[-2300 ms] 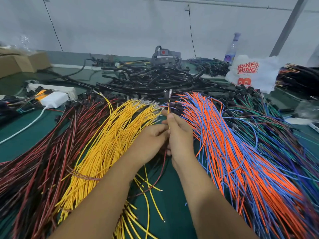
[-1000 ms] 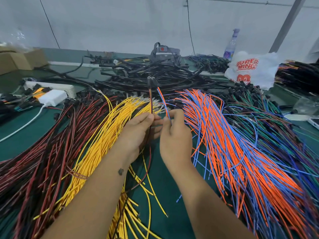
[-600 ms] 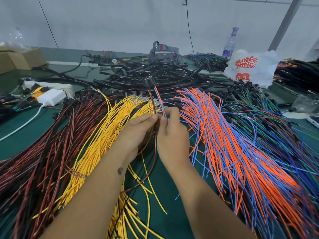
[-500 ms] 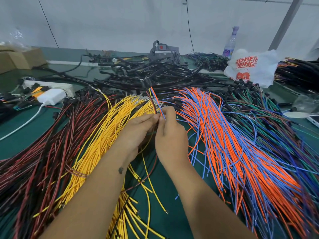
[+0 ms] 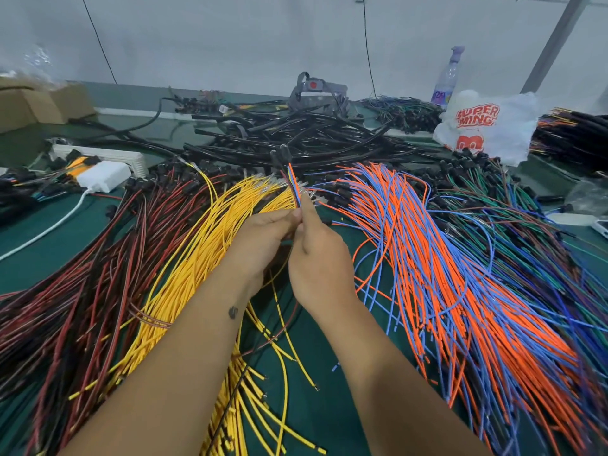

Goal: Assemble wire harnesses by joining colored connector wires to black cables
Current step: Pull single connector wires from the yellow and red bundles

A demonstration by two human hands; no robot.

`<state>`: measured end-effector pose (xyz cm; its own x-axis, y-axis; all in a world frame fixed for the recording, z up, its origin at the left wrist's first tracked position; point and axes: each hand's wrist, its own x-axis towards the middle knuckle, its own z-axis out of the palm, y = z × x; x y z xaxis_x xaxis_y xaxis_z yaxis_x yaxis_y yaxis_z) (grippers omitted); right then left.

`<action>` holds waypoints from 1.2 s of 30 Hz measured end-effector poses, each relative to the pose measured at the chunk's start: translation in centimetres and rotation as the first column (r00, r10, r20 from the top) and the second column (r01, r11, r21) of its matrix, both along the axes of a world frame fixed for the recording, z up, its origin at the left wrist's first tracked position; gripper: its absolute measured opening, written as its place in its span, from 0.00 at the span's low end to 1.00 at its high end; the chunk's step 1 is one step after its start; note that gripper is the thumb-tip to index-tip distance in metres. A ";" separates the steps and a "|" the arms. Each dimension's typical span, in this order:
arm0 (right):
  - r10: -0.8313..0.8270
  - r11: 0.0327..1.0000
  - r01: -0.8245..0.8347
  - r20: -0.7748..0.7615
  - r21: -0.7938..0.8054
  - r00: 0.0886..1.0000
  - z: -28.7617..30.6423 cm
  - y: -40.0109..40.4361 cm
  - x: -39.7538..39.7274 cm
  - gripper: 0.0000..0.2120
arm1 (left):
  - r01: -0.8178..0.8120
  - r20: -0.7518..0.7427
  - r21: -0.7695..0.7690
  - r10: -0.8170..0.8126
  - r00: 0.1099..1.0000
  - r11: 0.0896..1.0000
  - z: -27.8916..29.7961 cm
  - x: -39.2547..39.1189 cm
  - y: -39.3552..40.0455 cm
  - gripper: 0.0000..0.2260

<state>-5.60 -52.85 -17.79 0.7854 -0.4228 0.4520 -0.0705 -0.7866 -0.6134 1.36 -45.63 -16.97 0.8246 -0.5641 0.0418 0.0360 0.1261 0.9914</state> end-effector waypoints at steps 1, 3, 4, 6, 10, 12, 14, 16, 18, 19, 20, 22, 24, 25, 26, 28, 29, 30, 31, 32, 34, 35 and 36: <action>0.008 1.000 -0.009 -0.004 -0.018 1.000 0.0 0.1 0.1 0.28 | 0.007 -0.018 -0.025 -0.007 1.000 1.000 0.1 0.1 0.0 0.11; 0.038 0.997 -0.040 -0.028 -0.072 0.999 0.0 0.3 0.1 0.30 | 0.009 -0.111 -0.095 -0.020 0.994 0.995 0.3 0.0 -0.1 0.13; 0.051 0.993 -0.055 -0.047 -0.102 0.998 -0.1 0.3 0.2 0.31 | -0.016 -0.180 -0.138 -0.009 0.984 0.990 0.5 0.1 -0.3 0.13; 0.044 0.990 -0.055 -0.084 -0.130 0.995 -0.3 0.1 0.0 0.31 | -0.154 -0.369 -0.283 0.041 0.929 0.947 1.2 0.7 -0.5 0.13; -0.087 0.990 0.063 -0.197 -0.123 0.977 -0.4 -1.4 -0.3 0.18 | -0.347 -0.501 -0.414 0.108 0.859 0.842 3.9 3.2 0.2 0.14; -0.200 0.963 0.157 -0.192 -0.218 0.961 0.0 -2.4 -0.6 0.12 | -0.294 -0.368 -0.290 0.177 0.913 0.911 5.5 4.1 0.5 0.14; -0.312 0.931 0.273 -0.135 -0.244 0.941 0.1 -3.8 -1.0 0.13 | -0.279 -0.235 -0.202 0.230 0.944 0.939 6.9 5.0 1.1 0.14; -0.402 0.915 0.401 -0.010 -0.038 0.916 0.2 -5.4 -1.4 0.11 | -0.294 -0.183 -0.165 0.264 0.947 0.942 8.2 5.8 2.1 0.14; -0.453 0.854 0.304 0.317 0.422 0.833 1.0 -6.2 -1.4 0.08 | -0.321 -0.204 -0.154 0.288 0.936 0.934 8.5 6.5 2.9 0.14; -0.484 0.813 0.143 0.519 0.564 0.704 1.8 -6.2 -1.5 0.12 | -0.334 -0.217 -0.137 0.301 0.929 0.932 8.3 6.6 3.2 0.14; -0.508 0.788 0.011 0.641 0.615 0.575 2.6 -6.1 -1.6 0.18 | -0.343 -0.225 -0.108 0.313 0.923 0.933 7.9 6.6 3.3 0.14; -0.473 0.752 -0.168 0.700 0.637 0.535 3.5 -5.6 -1.3 0.25 | -0.325 -0.242 -0.059 0.303 0.922 0.944 6.8 6.3 3.1 0.14; -0.301 0.696 -0.248 0.587 0.674 0.752 3.7 -3.7 -0.6 0.24 | -0.271 -0.294 -0.101 0.232 0.927 0.957 6.0 5.4 2.3 0.14; -0.156 0.681 -0.251 0.471 0.688 0.868 3.3 -2.4 -0.1 0.25 | -0.247 -0.333 -0.165 0.182 0.925 0.955 5.9 4.9 1.6 0.14; 0.000 0.669 -0.262 0.353 0.695 0.936 3.1 -1.0 0.3 0.25 | -0.235 -0.375 -0.245 0.132 0.918 0.940 6.2 4.3 0.9 0.15; 0.251 0.560 -0.367 0.270 0.743 0.930 2.6 1.3 1.1 0.20 | -0.234 -0.431 -0.394 0.047 0.901 0.889 7.5 3.5 -0.6 0.15; 0.324 0.455 -0.434 0.309 0.778 0.894 2.6 1.9 1.3 0.12 | -0.220 -0.429 -0.445 0.009 0.903 0.868 8.5 3.2 -1.2 0.15; 0.371 0.328 -0.498 0.375 0.803 0.849 2.8 2.3 1.1 0.05 | -0.196 -0.405 -0.472 -0.014 0.914 0.860 9.5 3.2 -1.5 0.15; 0.386 0.284 -0.516 0.396 0.808 0.833 3.1 2.1 0.8 0.06 | -0.171 -0.357 -0.467 -0.008 0.934 0.867 10.5 3.3 -1.6 0.15; 0.391 0.320 -0.498 0.367 0.806 0.844 3.5 1.6 0.5 0.08 | -0.152 -0.275 -0.429 0.031 0.961 0.890 11.3 3.5 -1.5 0.15; 0.373 0.594 -0.402 0.204 0.697 0.905 4.5 -0.1 0.1 0.07 | -0.165 0.010 -0.238 0.172 0.985 0.957 12.2 4.3 -1.1 0.14; 0.359 0.755 -0.348 0.094 0.556 0.929 5.3 -1.1 -0.3 0.07 | -0.203 0.175 -0.111 0.220 0.960 0.973 12.3 4.8 -0.9 0.14; 0.357 0.867 -0.320 -0.026 0.382 0.934 6.2 -1.8 -0.7 0.08 | -0.251 0.311 0.007 0.237 0.920 0.968 12.1 5.4 -0.6 0.14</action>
